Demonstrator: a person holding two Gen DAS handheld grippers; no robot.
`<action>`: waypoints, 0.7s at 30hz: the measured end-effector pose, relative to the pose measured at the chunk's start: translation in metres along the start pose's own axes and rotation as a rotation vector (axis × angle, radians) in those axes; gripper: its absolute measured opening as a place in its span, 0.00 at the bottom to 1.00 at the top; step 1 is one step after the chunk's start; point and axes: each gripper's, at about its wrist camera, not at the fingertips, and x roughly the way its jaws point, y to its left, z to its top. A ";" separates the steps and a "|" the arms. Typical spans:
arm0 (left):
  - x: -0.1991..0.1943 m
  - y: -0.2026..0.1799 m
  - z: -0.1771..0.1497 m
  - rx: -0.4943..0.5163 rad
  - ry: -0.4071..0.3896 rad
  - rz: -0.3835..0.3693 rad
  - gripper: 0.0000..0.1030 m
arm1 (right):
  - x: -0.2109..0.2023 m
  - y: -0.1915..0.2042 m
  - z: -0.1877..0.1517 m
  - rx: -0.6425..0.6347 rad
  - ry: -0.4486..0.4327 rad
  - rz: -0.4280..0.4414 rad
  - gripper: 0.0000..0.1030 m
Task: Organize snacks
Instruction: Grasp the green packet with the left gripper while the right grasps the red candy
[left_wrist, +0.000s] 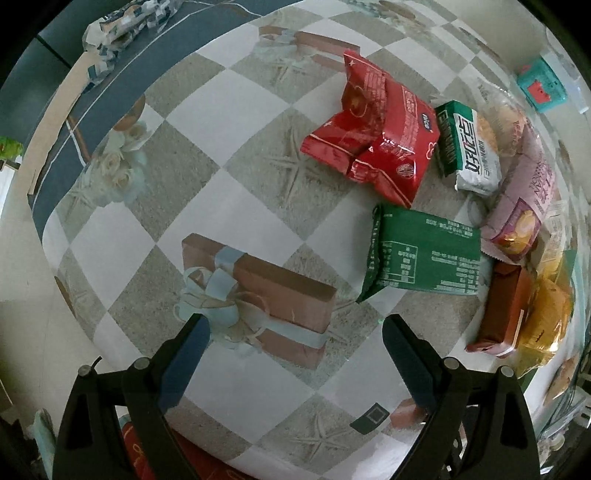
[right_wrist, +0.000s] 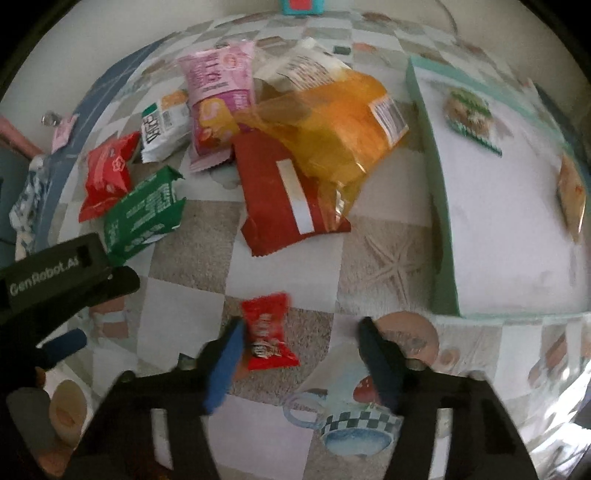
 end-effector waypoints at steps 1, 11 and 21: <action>0.000 0.000 0.000 -0.004 -0.001 0.000 0.92 | 0.000 0.003 -0.001 -0.013 -0.002 0.001 0.46; -0.008 0.020 0.010 -0.047 -0.022 -0.030 0.92 | 0.002 0.012 0.001 -0.021 -0.015 -0.039 0.26; -0.039 0.013 0.016 -0.023 -0.096 -0.077 0.92 | 0.005 -0.015 0.018 0.001 -0.030 -0.045 0.21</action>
